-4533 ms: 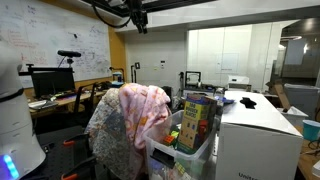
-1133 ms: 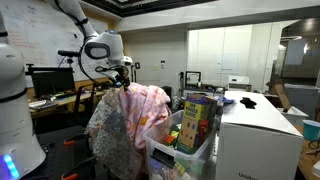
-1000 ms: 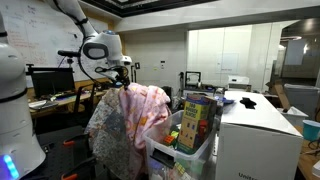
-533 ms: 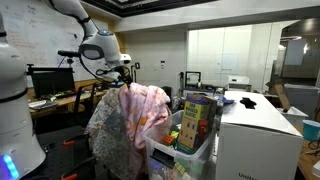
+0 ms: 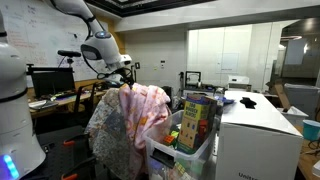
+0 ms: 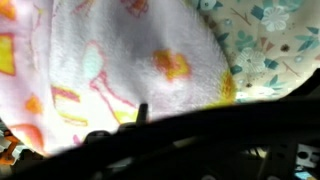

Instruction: Put the fleece on the boxes

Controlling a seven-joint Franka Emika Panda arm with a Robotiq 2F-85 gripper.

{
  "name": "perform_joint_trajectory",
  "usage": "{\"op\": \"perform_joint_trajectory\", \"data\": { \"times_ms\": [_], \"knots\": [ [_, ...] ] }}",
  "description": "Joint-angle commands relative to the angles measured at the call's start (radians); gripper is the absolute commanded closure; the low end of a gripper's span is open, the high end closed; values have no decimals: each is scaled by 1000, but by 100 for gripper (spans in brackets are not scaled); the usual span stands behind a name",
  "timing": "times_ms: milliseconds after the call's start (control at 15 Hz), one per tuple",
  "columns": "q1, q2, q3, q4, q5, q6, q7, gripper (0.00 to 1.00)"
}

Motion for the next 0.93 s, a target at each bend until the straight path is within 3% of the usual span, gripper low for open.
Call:
{"op": "perform_joint_trajectory", "data": {
  "times_ms": [0, 533, 667, 867],
  "knots": [
    [1, 46, -3, 15, 103, 11, -102, 35],
    [-7, 94, -4, 16, 259, -8, -238, 95],
    [-11, 92, -5, 15, 283, -10, -260, 100],
    [-20, 92, -7, 18, 288, -14, -261, 99]
  ]
}}
